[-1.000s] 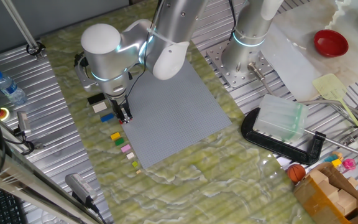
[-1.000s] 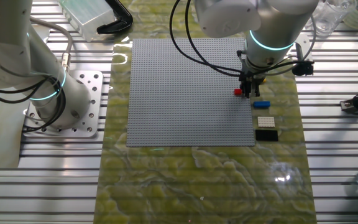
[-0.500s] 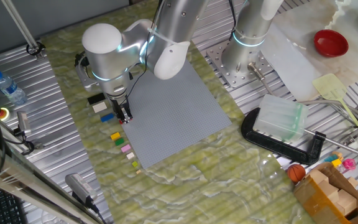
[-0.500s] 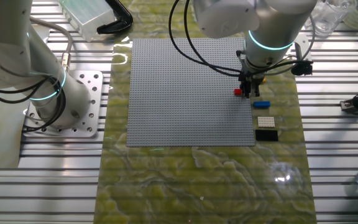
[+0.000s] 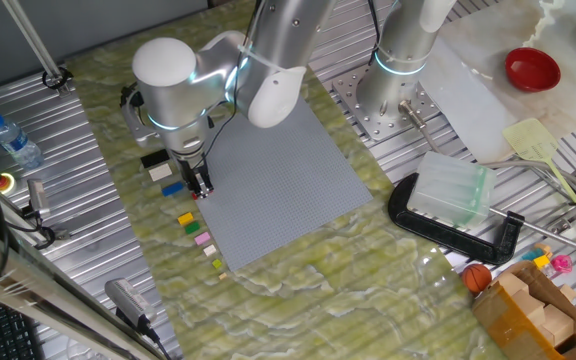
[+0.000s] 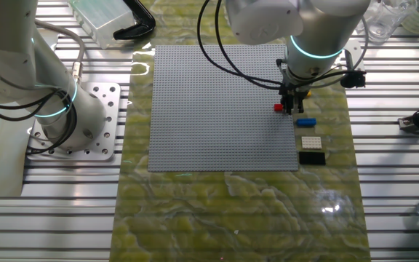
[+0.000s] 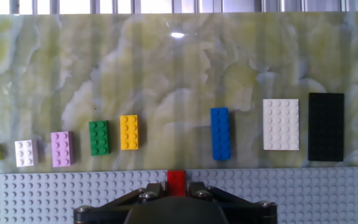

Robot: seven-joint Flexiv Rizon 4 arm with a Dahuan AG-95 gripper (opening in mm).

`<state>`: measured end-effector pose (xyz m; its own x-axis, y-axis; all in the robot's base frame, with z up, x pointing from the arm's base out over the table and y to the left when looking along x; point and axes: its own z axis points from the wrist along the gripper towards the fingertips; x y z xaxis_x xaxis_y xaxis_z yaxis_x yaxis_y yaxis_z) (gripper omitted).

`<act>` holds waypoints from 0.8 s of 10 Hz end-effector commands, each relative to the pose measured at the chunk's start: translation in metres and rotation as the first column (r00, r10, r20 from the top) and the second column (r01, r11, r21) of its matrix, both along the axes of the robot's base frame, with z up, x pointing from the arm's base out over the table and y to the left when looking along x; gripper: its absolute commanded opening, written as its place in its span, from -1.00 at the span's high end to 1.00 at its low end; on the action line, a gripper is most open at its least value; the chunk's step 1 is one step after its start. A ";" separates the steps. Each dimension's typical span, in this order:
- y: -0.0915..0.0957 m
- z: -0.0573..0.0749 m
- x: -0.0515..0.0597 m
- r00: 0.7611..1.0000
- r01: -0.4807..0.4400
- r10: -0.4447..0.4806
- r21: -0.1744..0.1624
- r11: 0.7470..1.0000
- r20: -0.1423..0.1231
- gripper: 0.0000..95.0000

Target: Build with small Lego blocks

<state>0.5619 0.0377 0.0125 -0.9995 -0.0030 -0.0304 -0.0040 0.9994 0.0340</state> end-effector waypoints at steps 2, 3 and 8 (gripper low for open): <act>0.000 -0.008 0.000 1.000 0.003 -0.003 -0.001 1.000 -0.002 1.00; 0.000 -0.006 0.000 1.000 0.002 -0.002 -0.002 1.000 -0.003 1.00; 0.000 -0.001 0.000 1.000 -0.018 0.018 -0.009 1.000 -0.006 0.20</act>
<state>0.5619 0.0364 0.0103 -0.9995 -0.0226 -0.0234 -0.0230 0.9996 0.0171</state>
